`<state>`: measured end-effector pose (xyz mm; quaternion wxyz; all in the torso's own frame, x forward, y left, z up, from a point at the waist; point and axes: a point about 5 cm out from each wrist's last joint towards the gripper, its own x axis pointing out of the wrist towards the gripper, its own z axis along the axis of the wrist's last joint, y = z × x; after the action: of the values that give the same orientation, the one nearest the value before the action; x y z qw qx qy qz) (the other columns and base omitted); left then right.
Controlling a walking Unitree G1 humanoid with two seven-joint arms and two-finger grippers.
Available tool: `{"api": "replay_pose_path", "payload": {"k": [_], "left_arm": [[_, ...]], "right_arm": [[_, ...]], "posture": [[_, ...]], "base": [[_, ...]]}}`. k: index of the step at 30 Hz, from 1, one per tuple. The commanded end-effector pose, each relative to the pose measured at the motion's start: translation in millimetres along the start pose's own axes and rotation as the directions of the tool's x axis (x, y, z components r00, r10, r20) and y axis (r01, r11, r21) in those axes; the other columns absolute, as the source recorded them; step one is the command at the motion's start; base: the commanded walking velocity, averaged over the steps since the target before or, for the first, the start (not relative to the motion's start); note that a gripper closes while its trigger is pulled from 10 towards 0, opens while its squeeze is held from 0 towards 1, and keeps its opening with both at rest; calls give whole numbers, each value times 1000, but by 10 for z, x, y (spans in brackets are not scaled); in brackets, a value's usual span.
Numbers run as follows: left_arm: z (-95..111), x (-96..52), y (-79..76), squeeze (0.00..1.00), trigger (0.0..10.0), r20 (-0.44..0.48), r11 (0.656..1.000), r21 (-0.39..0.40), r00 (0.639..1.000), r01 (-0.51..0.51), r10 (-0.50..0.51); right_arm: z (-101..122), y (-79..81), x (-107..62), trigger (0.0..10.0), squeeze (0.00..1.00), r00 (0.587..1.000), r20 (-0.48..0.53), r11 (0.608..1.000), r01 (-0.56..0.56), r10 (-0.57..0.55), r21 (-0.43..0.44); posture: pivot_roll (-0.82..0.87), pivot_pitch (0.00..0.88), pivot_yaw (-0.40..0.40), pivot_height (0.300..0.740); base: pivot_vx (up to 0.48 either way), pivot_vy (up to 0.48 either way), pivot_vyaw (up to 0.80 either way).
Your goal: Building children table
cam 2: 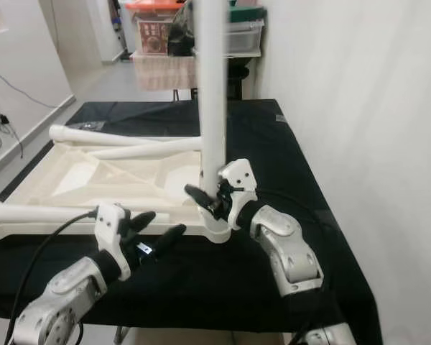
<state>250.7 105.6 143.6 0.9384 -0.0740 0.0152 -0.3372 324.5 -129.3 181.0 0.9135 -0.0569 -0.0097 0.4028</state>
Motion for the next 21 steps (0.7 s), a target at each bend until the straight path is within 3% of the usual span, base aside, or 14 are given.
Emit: {"api": "replay_pose_path", "payload": {"k": [1, 5, 9, 14, 16, 17, 21], "left_arm": [[-17, -40, 0, 0, 10000, -36, 999, 38, 999, -3, 4], [-19, -71, -43, 0, 10000, -51, 998, 64, 999, 10, -7], [14, -197, -55, 0, 10000, -74, 987, 158, 997, -13, 25], [28, -254, -58, 0, 10000, -78, 985, 171, 996, -30, 44], [59, -312, -95, 0, 9569, -74, 983, 180, 996, -31, 45], [76, -338, -126, 0, 0, -74, 984, 176, 997, -12, 26], [105, -403, -167, 0, 0, -77, 984, 177, 997, -3, 17]], "right_arm": [[56, 6, 46, 10000, 0, 998, 17, 998, -62, 62, -8], [78, -51, 52, 10000, 0, 994, 16, 994, -110, 110, 5], [163, -192, 137, 10000, 0, 970, 57, 968, -240, 236, 76], [197, -210, 165, 10000, 0, 959, 79, 955, -280, 273, 97], [214, -244, 174, 10000, 0, 948, 92, 943, -314, 305, 114], [203, -282, 170, 10000, 0, 945, 89, 939, -324, 315, 117], [194, -327, 138, 10000, 0, 934, 81, 928, -355, 347, 116]], "posture": [[-71, 0, -17, 740], [-65, 0, -17, 740], [-33, 36, -17, 740], [-21, 62, -17, 740], [-9, 90, -14, 740], [1, 110, -15, 740], [16, 140, -8, 740]], "base": [[0, 0, 0], [0, 0, 0], [0, 0, 0], [0, 0, 0], [0, 0, 0], [0, 0, 0], [0, 0, 0]]}}
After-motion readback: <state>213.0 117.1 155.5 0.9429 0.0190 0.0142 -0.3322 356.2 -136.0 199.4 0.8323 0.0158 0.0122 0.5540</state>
